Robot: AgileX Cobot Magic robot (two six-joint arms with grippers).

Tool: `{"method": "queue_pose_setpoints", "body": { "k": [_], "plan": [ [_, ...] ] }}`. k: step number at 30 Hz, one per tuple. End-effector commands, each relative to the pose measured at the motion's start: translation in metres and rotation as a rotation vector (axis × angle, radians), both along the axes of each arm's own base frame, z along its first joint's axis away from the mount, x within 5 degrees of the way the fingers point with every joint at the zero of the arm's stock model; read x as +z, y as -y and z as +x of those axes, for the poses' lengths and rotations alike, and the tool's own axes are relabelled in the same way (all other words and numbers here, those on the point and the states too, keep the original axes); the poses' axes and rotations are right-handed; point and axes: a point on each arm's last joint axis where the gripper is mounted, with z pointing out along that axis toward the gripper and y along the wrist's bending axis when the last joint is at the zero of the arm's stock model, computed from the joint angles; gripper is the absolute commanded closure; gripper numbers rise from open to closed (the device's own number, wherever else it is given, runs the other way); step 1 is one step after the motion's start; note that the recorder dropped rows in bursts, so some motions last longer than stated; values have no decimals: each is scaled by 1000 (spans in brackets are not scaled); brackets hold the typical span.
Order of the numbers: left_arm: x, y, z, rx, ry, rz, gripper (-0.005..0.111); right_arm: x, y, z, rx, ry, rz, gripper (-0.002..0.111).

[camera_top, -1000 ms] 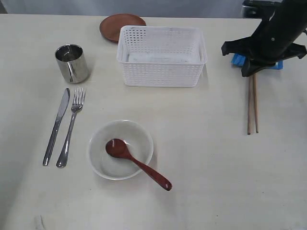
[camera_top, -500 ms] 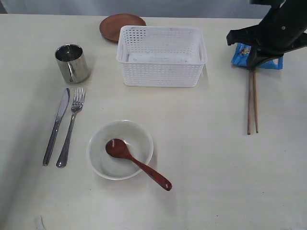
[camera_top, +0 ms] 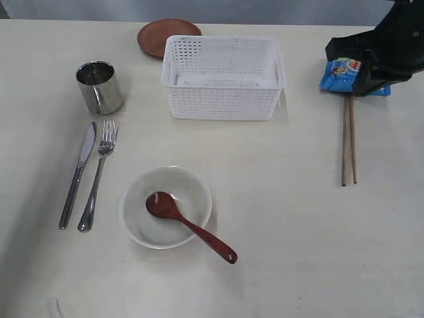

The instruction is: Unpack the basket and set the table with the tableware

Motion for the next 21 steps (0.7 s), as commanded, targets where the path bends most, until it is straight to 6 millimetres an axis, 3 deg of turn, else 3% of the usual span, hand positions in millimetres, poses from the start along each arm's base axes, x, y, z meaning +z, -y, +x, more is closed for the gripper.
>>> {"method": "queue_pose_setpoints", "body": {
  "k": [1, 8, 12, 15, 21],
  "plan": [
    [-17, 3, 19, 11, -30, -4, 107, 5, 2, -16, 11, 3, 7, 109],
    [-49, 19, 80, -66, -277, 27, 107, 22, 1, -41, -5, 43, 69, 109],
    [-67, 31, 131, -103, -359, 26, 107, 31, 4, -60, -2, 77, 76, 109],
    [-94, 39, 170, -97, -406, -4, 107, 31, 6, -78, 2, 64, 75, 109],
    [-147, 42, 206, -51, -473, -16, 107, 20, 9, -99, 0, 35, 71, 109]
  ]
}}
